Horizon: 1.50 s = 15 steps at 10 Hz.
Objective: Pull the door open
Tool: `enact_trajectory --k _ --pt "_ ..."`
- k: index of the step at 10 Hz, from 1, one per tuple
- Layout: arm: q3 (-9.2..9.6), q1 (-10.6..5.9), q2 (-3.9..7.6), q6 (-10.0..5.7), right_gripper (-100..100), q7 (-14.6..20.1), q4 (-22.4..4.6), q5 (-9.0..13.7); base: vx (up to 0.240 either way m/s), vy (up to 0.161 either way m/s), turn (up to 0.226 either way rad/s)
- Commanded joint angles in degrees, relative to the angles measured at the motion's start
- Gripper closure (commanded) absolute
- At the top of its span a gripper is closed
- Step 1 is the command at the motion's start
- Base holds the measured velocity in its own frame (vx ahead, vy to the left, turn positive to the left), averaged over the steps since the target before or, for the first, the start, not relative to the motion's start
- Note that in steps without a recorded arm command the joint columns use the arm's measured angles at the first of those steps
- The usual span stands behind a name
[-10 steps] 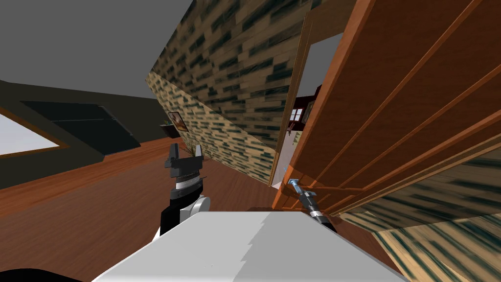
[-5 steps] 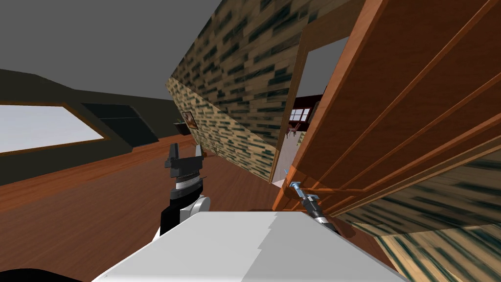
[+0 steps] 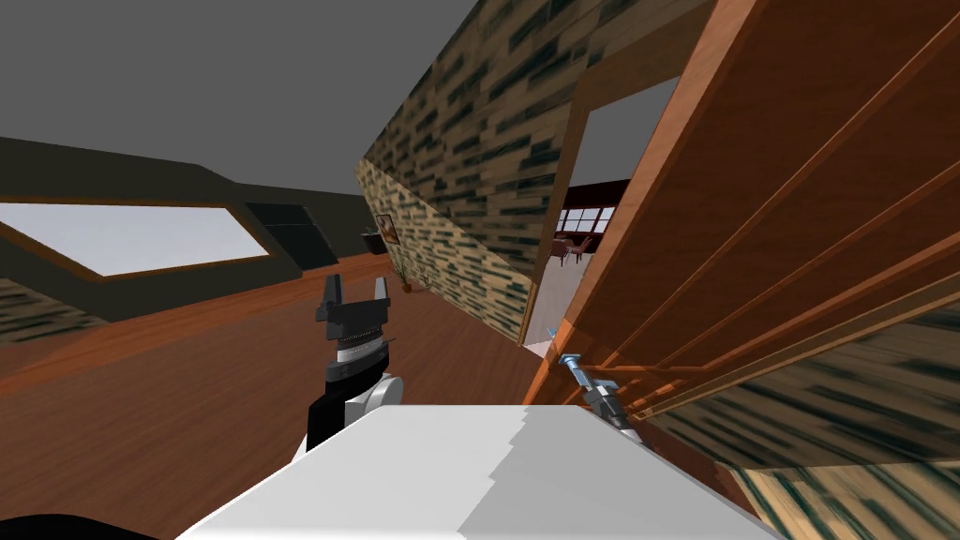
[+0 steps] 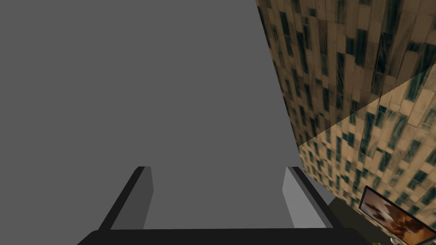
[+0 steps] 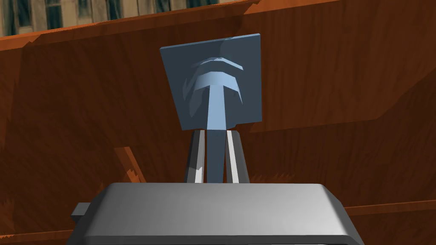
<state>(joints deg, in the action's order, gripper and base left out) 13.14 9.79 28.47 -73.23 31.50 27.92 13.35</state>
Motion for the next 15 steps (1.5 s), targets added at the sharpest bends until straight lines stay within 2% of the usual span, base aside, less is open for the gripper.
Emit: enact_trajectory --k 1,2,4,5,6,9,10,11,13,15 --pt "0.17 1.18 0.63 -0.73 100 0.25 0.60 0.24 -0.229 -0.047 0.190" --pt "0.38 1.50 0.84 -1.51 100 0.46 0.26 0.28 -0.266 -0.057 0.144" --pt "0.46 1.62 0.92 -1.81 100 0.54 0.13 0.30 -0.123 -0.025 0.023" --pt "0.59 1.94 0.70 -1.01 100 0.31 0.86 0.18 -0.038 -0.003 0.000" --pt "0.33 1.24 -0.02 0.39 100 0.07 1.55 -0.82 -0.167 -0.042 0.040" --pt "-0.10 0.17 -0.96 2.44 100 -0.29 2.74 -2.15 -0.214 -0.065 0.060" --pt "-0.10 0.17 -0.96 2.44 100 -0.29 2.74 -2.15 -0.138 -0.027 0.009" --pt "-0.47 -0.72 -1.74 4.13 100 -0.59 3.73 -3.25 -0.187 -0.049 0.038" --pt "-0.66 -1.20 -2.16 5.04 100 -0.75 4.26 -3.84 -0.185 -0.049 0.053" --pt "-1.08 -2.21 -3.05 6.96 100 -1.09 5.39 -5.10 -0.163 -0.041 0.051"
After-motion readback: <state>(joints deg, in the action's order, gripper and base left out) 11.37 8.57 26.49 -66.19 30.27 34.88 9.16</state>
